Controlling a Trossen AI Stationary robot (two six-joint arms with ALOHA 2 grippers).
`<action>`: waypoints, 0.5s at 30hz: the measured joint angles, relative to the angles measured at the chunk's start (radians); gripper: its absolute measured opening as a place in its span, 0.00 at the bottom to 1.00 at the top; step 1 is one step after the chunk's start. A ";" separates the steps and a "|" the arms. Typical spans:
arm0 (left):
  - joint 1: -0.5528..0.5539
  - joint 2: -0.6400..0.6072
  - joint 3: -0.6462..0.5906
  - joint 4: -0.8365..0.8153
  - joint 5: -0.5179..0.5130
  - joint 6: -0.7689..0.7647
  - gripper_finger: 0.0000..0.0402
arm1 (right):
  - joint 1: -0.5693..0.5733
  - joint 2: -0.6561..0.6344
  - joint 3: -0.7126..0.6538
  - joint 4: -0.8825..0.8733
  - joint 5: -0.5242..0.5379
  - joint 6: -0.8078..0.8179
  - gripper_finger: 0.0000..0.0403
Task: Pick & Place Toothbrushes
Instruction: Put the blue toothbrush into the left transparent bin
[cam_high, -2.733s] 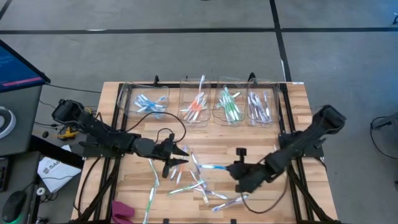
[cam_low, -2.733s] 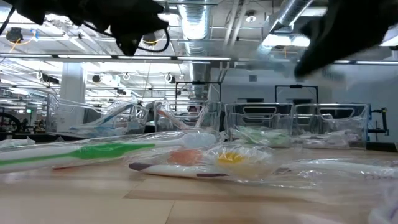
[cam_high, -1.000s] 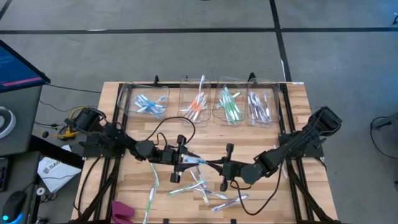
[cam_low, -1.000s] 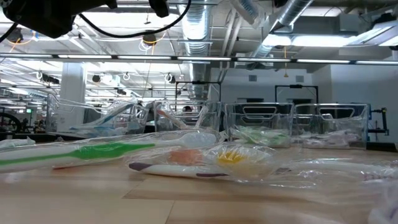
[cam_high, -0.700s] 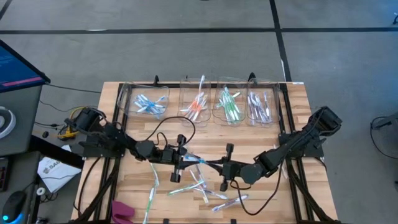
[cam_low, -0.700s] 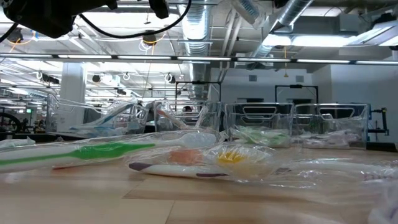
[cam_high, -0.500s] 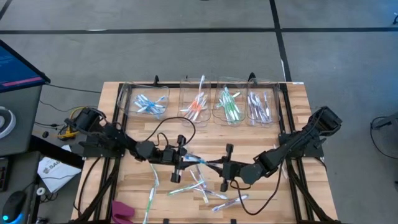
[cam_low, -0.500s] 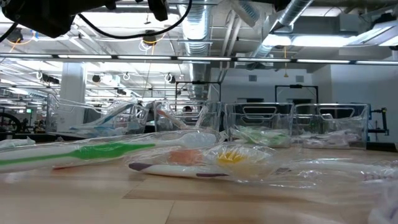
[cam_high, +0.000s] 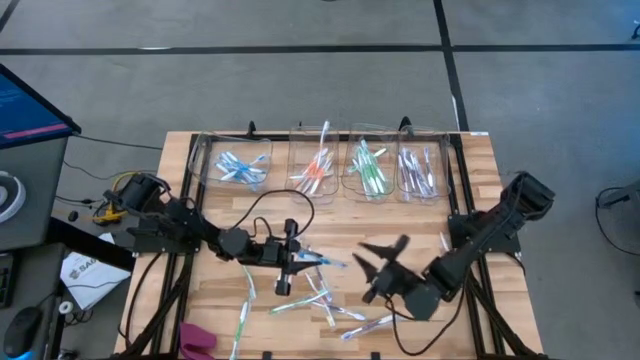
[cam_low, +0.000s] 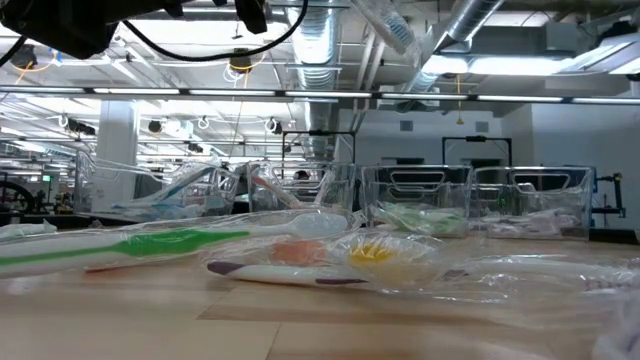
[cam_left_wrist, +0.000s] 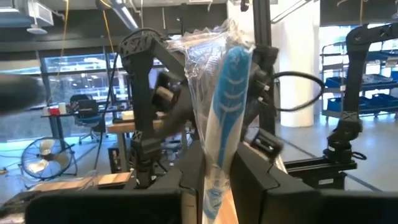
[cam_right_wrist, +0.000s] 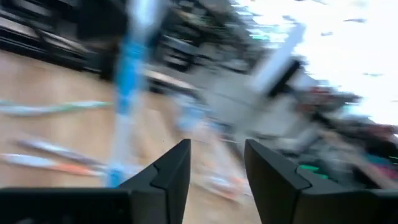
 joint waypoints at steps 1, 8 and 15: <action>-0.003 0.000 0.000 0.000 -0.010 0.010 0.10 | 0.019 0.001 0.000 0.006 0.080 -0.022 0.36; -0.060 -0.150 -0.002 -0.241 -0.246 0.193 0.10 | 0.118 -0.022 -0.001 -0.007 0.239 -0.048 0.36; -0.066 -0.507 -0.002 -0.753 -0.469 0.256 0.10 | 0.110 -0.046 0.001 -0.018 0.242 -0.044 0.33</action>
